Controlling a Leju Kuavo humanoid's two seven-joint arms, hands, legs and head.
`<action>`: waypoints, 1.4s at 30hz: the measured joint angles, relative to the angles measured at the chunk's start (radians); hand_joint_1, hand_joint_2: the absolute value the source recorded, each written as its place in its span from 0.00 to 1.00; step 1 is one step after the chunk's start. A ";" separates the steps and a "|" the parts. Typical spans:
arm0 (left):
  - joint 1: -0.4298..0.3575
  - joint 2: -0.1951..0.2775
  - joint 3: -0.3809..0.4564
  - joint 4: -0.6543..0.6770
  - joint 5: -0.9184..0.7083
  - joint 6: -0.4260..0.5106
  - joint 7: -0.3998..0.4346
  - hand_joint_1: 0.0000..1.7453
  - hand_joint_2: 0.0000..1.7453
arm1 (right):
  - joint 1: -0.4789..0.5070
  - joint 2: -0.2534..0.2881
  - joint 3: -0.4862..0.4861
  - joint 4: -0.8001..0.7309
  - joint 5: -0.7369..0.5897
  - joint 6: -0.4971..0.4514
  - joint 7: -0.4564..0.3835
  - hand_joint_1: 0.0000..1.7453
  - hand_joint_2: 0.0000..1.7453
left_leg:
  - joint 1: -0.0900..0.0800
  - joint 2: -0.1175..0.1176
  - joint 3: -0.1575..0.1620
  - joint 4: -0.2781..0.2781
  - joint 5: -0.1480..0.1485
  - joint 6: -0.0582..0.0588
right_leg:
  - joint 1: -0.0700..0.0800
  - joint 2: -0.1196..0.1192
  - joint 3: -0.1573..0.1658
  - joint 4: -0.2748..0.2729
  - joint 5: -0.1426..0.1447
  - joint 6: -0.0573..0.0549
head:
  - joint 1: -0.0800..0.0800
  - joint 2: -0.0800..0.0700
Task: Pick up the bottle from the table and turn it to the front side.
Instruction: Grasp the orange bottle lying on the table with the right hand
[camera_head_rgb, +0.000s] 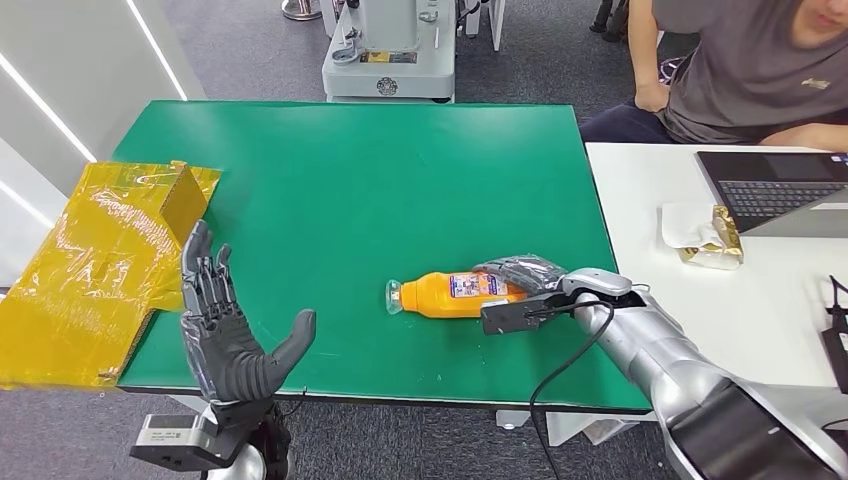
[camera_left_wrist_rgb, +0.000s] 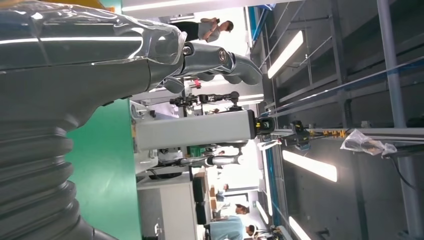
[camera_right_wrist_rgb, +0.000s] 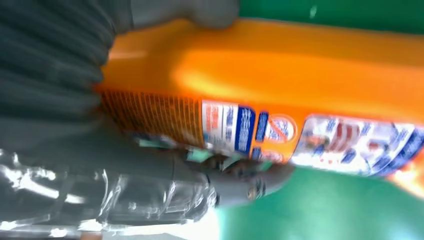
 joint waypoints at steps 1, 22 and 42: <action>0.001 0.000 0.000 0.000 0.000 0.000 0.000 0.00 1.00 | 0.000 0.000 0.000 0.000 0.000 -0.002 -0.001 0.99 1.00 | 0.000 0.000 0.000 0.000 0.000 0.000 | 0.000 0.000 0.000 0.000 0.000 0.000 | 0.000 0.000; 0.012 -0.002 0.018 0.010 -0.033 -0.016 0.000 0.00 1.00 | 0.151 0.033 -0.122 -0.092 -0.209 -0.734 -0.086 1.00 1.00 | 0.000 -0.001 0.000 0.000 -0.001 0.000 | 0.000 -0.001 0.000 0.000 -0.002 0.000 | 0.000 0.000; -0.129 -0.028 0.018 0.165 -0.134 -0.150 0.000 0.00 1.00 | 0.545 0.205 -0.564 -0.774 -0.036 -0.859 -0.101 1.00 1.00 | 0.000 -0.002 -0.001 0.000 -0.001 -0.001 | 0.000 -0.002 -0.001 0.000 -0.003 0.000 | 0.000 0.000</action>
